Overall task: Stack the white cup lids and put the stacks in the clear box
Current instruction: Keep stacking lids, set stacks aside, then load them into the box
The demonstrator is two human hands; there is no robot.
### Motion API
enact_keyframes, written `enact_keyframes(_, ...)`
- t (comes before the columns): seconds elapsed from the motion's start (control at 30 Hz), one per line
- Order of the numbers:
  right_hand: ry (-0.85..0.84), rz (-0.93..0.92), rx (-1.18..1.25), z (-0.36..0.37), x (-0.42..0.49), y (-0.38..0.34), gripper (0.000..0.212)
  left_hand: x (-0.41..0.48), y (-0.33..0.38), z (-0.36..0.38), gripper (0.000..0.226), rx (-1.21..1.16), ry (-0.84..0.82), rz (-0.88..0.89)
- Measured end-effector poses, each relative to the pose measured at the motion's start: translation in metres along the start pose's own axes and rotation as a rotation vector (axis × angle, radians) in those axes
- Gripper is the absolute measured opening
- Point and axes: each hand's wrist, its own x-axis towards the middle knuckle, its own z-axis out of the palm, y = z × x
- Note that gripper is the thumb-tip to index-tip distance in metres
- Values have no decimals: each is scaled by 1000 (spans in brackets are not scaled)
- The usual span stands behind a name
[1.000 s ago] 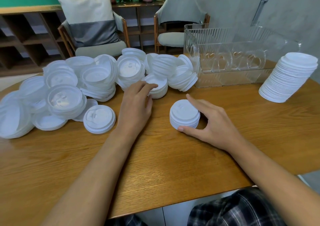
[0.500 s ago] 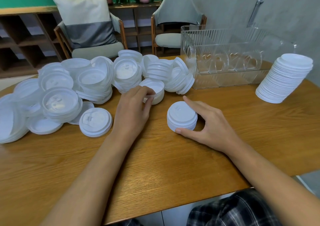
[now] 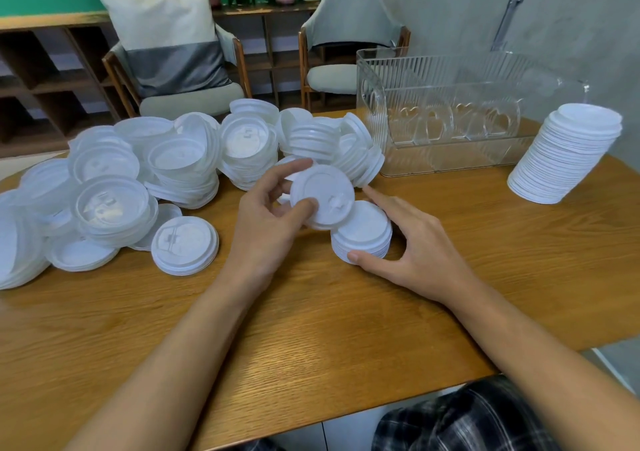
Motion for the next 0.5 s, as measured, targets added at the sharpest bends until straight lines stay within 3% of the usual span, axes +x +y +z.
enact_keyframes(0.1,2,-5,28,-1,0,-2,97,0,-9,5,38,-40,-43,-91)
enact_keyframes(0.27,3,-38,25,-1,0,0,92,-5,-19,8,24,472,7,56)
enact_keyframes(0.5,18,-68,17,1,-1,3,82,-7,-22,7,46,612,-83,157)
